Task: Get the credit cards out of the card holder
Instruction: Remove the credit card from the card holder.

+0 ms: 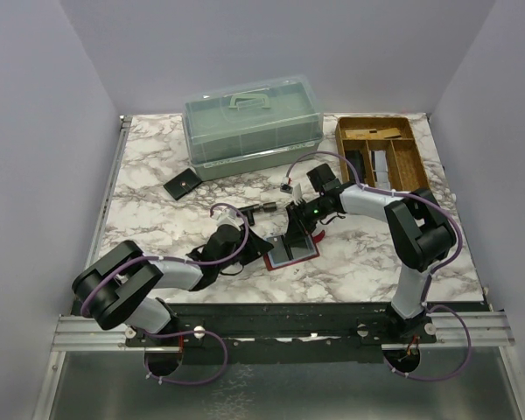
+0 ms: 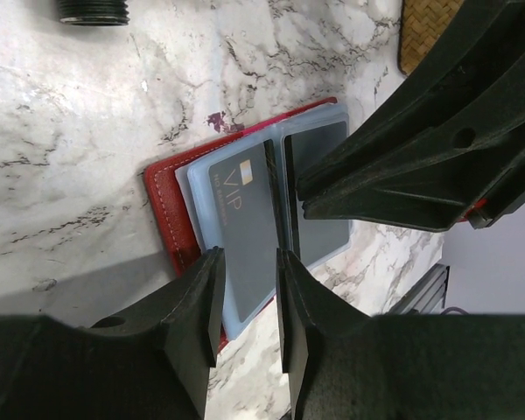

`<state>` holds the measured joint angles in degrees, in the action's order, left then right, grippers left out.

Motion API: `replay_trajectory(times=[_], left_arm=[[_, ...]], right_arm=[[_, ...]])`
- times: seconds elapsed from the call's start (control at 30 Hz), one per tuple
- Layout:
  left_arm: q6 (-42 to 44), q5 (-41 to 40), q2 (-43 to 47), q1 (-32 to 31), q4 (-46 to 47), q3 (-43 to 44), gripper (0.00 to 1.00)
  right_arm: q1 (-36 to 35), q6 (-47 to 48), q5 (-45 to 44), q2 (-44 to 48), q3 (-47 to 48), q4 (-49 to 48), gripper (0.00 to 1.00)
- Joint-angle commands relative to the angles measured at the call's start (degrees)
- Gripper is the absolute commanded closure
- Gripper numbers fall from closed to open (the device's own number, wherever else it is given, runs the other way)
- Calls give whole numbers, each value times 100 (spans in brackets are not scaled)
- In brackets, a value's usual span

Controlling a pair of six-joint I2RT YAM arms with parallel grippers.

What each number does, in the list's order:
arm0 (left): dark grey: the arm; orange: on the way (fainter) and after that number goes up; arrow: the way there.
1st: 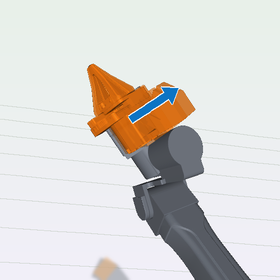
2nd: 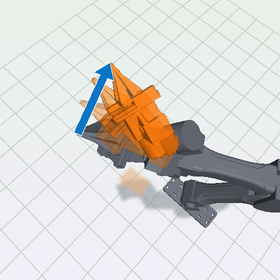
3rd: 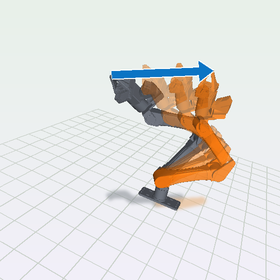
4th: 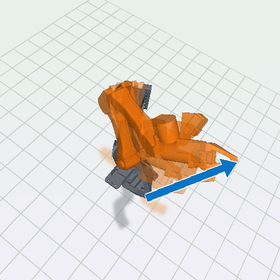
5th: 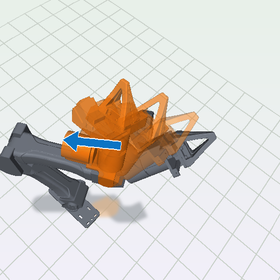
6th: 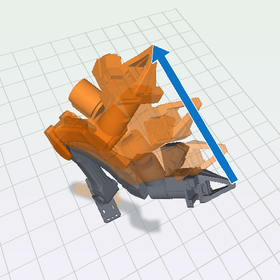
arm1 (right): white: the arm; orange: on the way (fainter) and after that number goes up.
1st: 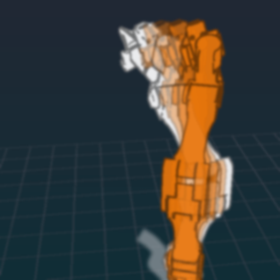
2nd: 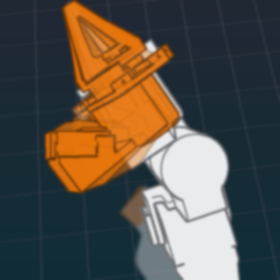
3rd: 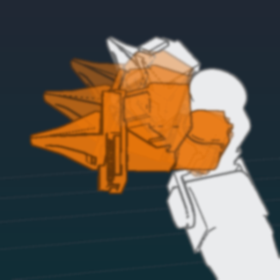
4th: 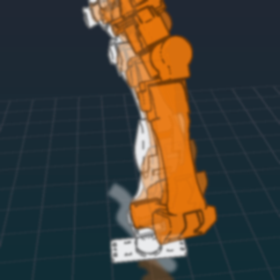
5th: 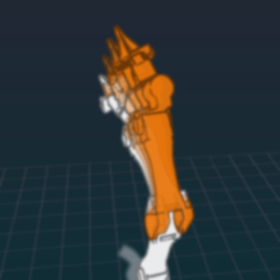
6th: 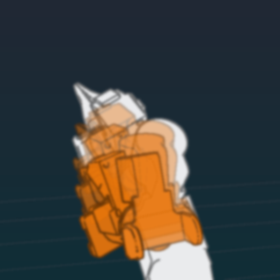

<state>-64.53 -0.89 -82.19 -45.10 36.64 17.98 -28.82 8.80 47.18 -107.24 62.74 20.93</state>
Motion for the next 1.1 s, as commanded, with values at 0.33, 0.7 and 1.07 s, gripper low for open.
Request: replay_trajectory(times=[0.33,0.7,1.07], left_arm=[[-28,-244,204,-67,-896,304,64],[-4,-184,181,-86,-896,371,67],[-187,-133,96,-93,-876,371,66]], right_arm=[[-36,26,-160,-139,177,148,78],[-36,34,-174,-139,190,166,78],[-42,34,-165,-148,195,175,78]])
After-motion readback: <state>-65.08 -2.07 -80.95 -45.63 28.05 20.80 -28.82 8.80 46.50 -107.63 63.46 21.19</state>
